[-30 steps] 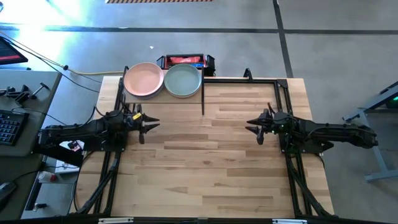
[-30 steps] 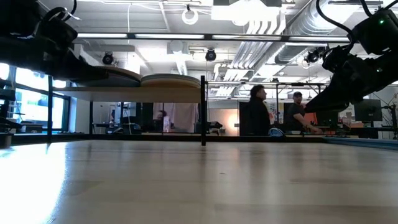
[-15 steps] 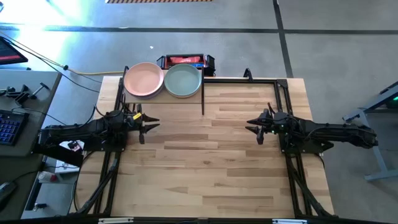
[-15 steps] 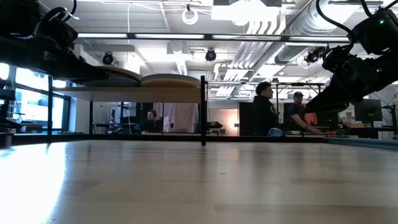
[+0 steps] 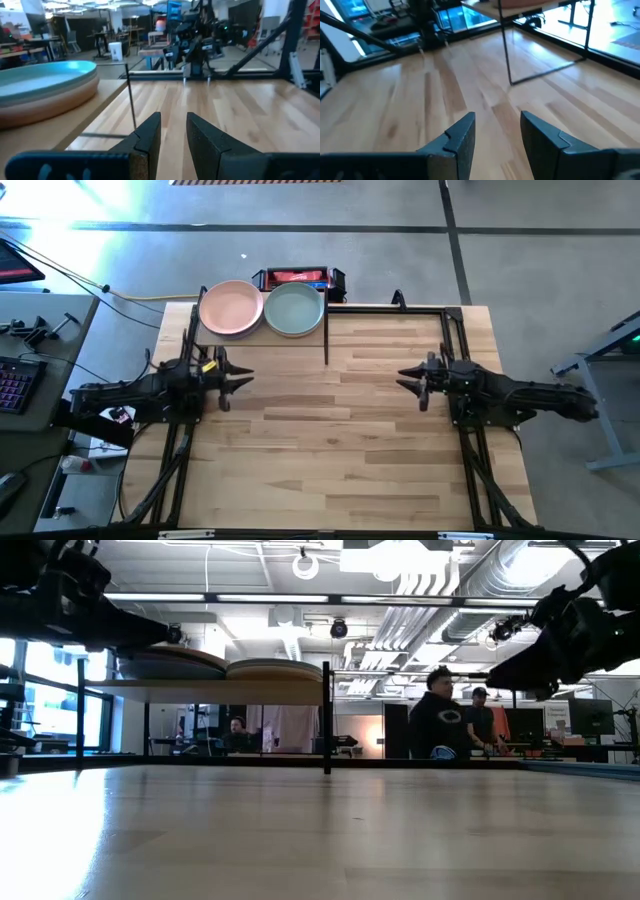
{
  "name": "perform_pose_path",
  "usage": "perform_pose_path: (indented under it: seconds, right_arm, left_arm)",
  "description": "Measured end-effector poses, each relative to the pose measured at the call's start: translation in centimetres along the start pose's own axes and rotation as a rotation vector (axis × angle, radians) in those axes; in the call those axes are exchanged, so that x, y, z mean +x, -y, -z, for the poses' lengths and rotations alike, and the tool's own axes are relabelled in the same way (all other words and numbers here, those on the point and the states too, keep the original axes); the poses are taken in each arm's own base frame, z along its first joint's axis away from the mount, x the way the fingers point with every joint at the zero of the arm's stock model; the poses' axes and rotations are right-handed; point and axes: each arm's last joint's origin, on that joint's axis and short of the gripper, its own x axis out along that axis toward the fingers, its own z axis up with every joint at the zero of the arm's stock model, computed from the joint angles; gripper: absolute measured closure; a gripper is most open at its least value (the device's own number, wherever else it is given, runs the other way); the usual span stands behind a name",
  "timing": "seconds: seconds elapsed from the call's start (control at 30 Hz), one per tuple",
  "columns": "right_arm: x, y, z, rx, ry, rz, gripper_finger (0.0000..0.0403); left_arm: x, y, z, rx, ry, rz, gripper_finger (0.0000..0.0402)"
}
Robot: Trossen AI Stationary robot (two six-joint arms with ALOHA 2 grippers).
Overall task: Place and stack plates onto a shelf
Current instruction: Return to Home Position
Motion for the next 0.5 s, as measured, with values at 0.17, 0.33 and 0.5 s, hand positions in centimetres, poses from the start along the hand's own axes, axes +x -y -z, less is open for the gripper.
perform_pose_path:
  seconds: [0.17, 0.33, 0.5]
  right_arm:
    - [-0.4, -0.6, -0.2, -0.008, 0.041, -0.059, 0.0263]
    - [-1.1, -1.2, -0.6, -0.014, 0.102, -0.134, 0.0263]
    - [-1.7, -1.4, -1.0, -0.008, 0.172, -0.170, 0.0263]
  left_arm:
    - [-0.2, 0.5, -0.2, -0.001, 0.029, 0.048, 0.0319]
    - [-0.3, 1.2, -0.3, -0.002, 0.034, 0.123, 0.0319]
    - [-0.3, 1.6, -0.3, -0.002, 0.037, 0.162, 0.0319]
